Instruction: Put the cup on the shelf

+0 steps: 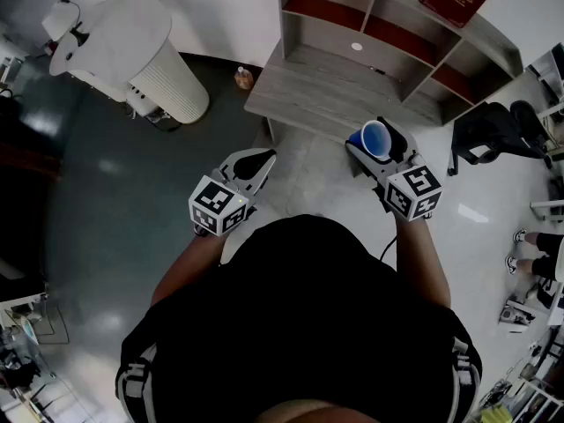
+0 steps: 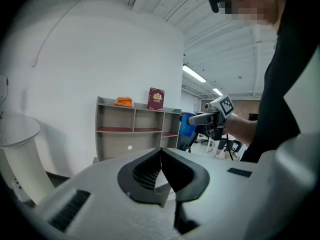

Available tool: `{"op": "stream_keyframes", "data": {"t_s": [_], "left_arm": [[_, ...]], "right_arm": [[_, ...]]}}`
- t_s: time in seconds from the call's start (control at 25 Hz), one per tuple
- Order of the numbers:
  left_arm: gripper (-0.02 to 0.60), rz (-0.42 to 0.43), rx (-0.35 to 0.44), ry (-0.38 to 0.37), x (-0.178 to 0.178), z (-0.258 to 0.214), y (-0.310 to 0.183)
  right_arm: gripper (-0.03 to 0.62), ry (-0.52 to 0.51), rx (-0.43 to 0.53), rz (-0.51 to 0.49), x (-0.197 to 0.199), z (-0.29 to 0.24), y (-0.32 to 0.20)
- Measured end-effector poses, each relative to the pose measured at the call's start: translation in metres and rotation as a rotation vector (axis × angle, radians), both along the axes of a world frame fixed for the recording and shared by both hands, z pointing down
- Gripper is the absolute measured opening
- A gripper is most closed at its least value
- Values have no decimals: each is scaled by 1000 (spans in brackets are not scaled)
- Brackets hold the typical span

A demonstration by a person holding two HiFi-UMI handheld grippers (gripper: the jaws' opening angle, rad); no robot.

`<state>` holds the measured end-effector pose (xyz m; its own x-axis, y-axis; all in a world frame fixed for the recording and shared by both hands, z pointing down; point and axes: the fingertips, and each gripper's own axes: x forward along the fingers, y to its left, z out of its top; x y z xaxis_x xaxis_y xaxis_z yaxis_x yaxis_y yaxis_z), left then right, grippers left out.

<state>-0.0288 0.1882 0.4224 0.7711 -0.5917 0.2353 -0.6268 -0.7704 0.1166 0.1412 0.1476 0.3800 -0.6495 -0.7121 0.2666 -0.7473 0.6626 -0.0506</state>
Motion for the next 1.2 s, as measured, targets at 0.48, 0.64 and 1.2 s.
{"op": "stream_keyframes", "data": {"t_s": [0.48,0.64,1.2], "left_arm": [[18,-28,-1,-12,52,-3,-5],[18,-39,-4,-19,65,0,-4],[18,-56,-16,-35,111,7,2]], "right_arm": [[381,-33,-5,-56,39,2,-14],[381,-66,-9,-67,51,3,-17],[382,-90,-32,-109,83,16,-20]]}}
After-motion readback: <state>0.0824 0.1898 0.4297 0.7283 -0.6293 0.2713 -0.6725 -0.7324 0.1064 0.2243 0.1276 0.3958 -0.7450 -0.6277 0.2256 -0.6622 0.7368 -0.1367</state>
